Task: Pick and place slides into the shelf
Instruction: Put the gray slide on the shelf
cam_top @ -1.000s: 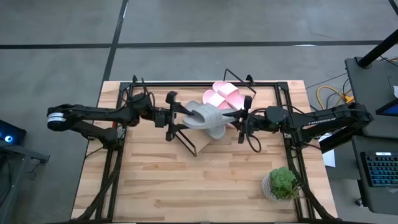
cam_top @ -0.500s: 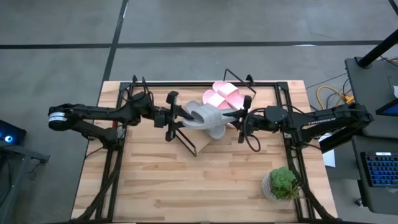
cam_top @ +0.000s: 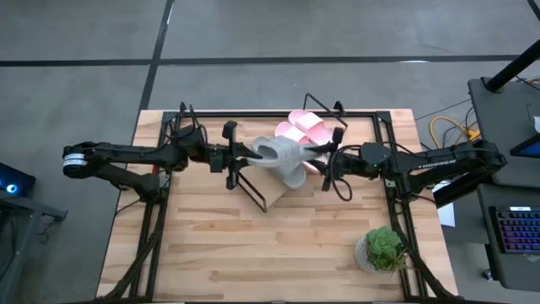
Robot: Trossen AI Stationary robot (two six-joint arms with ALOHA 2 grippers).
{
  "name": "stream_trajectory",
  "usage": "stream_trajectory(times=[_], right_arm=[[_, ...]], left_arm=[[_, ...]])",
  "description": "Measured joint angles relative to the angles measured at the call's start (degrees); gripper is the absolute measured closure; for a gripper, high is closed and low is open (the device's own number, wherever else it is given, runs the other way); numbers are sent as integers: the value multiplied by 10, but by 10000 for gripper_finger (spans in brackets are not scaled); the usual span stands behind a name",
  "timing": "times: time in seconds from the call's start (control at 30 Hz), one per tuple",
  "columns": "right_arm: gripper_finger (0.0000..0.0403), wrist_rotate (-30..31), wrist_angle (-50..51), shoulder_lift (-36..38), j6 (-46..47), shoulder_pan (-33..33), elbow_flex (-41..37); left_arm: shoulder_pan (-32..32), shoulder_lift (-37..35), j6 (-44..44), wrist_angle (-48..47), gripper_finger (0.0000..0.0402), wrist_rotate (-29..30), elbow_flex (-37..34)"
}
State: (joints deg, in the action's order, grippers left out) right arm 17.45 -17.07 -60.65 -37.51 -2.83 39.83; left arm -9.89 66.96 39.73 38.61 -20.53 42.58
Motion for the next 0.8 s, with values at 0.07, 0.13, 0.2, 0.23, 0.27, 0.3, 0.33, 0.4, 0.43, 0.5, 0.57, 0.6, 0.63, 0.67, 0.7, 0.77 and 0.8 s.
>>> stream_trajectory(times=[0.07, 0.13, 0.2, 0.23, 0.27, 0.3, 0.33, 0.4, 0.43, 0.5, 0.57, 0.6, 0.63, 0.67, 0.7, 0.77, 0.8], right_arm=[[255, 37, -1, 2, 11, 0, 0], [232, 72, -1, 3, 21, 0, 0], [217, 99, 0, 3, 29, 0, 0], [212, 102, 0, 3, 30, 0, 0], [208, 102, -1, 3, 30, 0, 0], [206, 97, -3, 3, 30, 0, 1], [205, 95, -4, 2, 32, 0, 2], [204, 93, 0, -4, 57, 0, 19], [204, 92, 10, -5, 73, 0, 32], [203, 92, 49, -14, 92, 1, 65], [203, 93, 108, -30, 109, 2, 106], [202, 94, 143, -40, 120, 2, 131], [202, 95, 178, -52, 130, 2, 158], [202, 96, 214, -66, 141, 2, 187], [202, 96, 253, -80, 151, 4, 218], [202, 96, 331, -111, 170, 9, 276], [202, 96, 361, -129, 178, 12, 307]], left_arm=[[0, -16, 14, -29, 389, 38, -1], [-1, -33, 34, -60, 389, 79, -1], [-1, -51, 51, -97, 389, 135, -2], [-1, -60, 60, -118, 389, 162, -2], [-1, -69, 70, -139, 389, 185, -2], [-1, -73, 77, -155, 389, 205, -2], [-1, -76, 82, -170, 390, 228, -2], [-1, -76, 98, -198, 390, 262, -3], [0, -73, 108, -208, 390, 275, -3], [3, -62, 130, -220, 390, 304, -1], [6, -46, 151, -223, 390, 334, 0], [8, -37, 164, -221, 390, 345, 3], [10, -30, 177, -221, 390, 351, 4], [13, -24, 189, -223, 390, 359, 5], [15, -16, 202, -222, 390, 361, 7], [22, -2, 226, -220, 390, 360, 12], [25, 5, 234, -222, 390, 360, 14]])
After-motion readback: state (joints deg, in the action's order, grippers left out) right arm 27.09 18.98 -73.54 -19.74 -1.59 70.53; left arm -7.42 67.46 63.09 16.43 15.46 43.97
